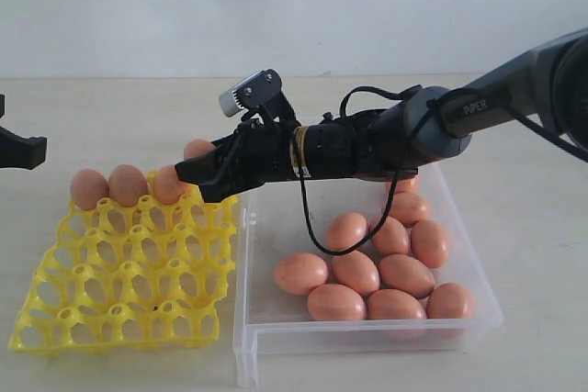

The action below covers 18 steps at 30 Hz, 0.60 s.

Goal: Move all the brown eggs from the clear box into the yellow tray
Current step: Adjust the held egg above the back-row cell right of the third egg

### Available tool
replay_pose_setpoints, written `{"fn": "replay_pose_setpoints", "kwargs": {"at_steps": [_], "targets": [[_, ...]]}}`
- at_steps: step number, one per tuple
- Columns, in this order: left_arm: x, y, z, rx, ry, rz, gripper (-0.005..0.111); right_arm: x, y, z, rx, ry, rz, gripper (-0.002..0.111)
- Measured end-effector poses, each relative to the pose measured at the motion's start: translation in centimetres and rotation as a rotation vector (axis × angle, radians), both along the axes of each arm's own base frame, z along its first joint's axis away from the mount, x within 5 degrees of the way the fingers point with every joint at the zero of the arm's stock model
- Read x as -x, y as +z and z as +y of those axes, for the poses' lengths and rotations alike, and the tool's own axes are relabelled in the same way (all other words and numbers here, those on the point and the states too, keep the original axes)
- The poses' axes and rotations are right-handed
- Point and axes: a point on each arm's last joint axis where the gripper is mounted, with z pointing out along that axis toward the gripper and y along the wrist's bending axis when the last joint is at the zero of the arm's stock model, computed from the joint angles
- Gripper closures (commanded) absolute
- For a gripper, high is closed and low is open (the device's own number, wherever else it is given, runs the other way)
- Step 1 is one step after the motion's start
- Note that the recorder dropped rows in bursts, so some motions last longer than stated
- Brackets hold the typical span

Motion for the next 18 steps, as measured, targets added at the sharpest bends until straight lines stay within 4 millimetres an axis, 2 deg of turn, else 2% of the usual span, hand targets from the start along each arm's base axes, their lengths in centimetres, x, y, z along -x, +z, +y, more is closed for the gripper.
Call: {"fn": "replay_pose_setpoints", "kwargs": {"at_steps": [18], "targets": [[0.00,0.00,0.00,0.000,0.000,0.000,0.103,0.21,0.10,0.00,0.018,0.027,-0.007,0.108]]}}
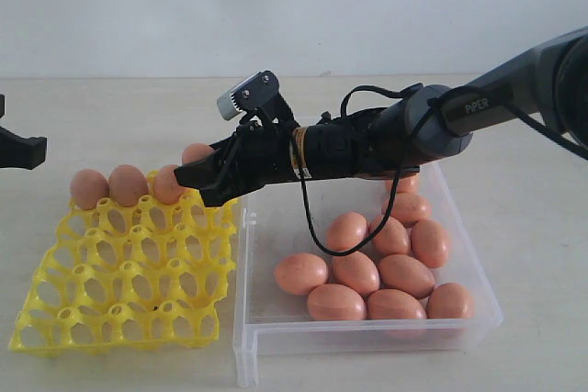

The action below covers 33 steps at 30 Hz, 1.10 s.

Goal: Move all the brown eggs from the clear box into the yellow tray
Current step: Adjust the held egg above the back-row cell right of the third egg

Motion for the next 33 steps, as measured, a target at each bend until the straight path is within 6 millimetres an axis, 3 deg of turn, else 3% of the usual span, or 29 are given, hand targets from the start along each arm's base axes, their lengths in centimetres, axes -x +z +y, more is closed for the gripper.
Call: {"fn": "replay_pose_setpoints", "kwargs": {"at_steps": [18,21,26,33], "targets": [[0.00,0.00,0.00,0.000,0.000,0.000,0.103,0.11,-0.06,0.00,0.011,0.014,-0.002,0.108],[0.00,0.00,0.00,0.000,0.000,0.000,0.103,0.11,-0.06,0.00,0.010,0.013,-0.001,0.097],[0.00,0.00,0.00,0.000,0.000,0.000,0.103,0.11,0.02,0.00,0.007,0.010,0.007,0.068],[0.00,0.00,0.00,0.000,0.000,0.000,0.103,0.09,0.01,0.03,0.009,-0.009,0.034,0.068]]}}
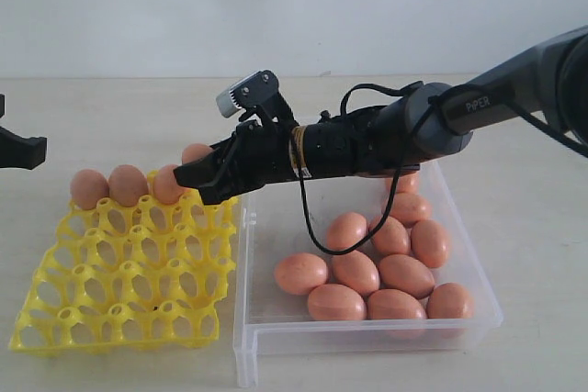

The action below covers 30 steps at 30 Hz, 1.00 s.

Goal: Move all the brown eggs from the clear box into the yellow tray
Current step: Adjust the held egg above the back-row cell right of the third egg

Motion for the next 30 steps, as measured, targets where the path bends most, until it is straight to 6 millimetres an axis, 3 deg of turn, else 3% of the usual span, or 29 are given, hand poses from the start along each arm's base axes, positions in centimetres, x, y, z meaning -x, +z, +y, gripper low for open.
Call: {"fn": "replay_pose_setpoints", "kwargs": {"at_steps": [30], "targets": [[0.00,0.00,0.00,0.000,0.000,0.000,0.103,-0.09,0.07,0.01,-0.008,-0.013,0.013,0.068]]}}
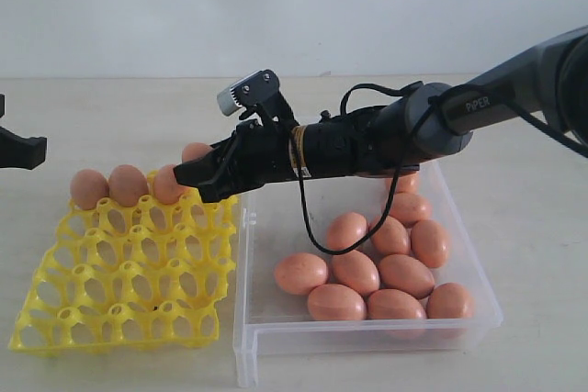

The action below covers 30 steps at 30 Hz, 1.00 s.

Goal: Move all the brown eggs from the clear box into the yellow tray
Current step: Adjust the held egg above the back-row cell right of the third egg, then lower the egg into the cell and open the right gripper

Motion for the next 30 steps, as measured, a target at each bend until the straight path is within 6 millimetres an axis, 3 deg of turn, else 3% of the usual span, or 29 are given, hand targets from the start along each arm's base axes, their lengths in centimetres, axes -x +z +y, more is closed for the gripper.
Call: {"fn": "replay_pose_setpoints", "kwargs": {"at_steps": [5,10,30], "targets": [[0.00,0.00,0.00,0.000,0.000,0.000,0.103,0.01,0.01,0.01,-0.002,0.001,0.001,0.066],[0.00,0.00,0.00,0.000,0.000,0.000,0.103,-0.08,0.06,0.00,-0.009,-0.012,0.007,0.050],[0.00,0.00,0.00,0.000,0.000,0.000,0.103,-0.03,0.97,-0.22,0.040,-0.008,-0.020,0.052]]}}
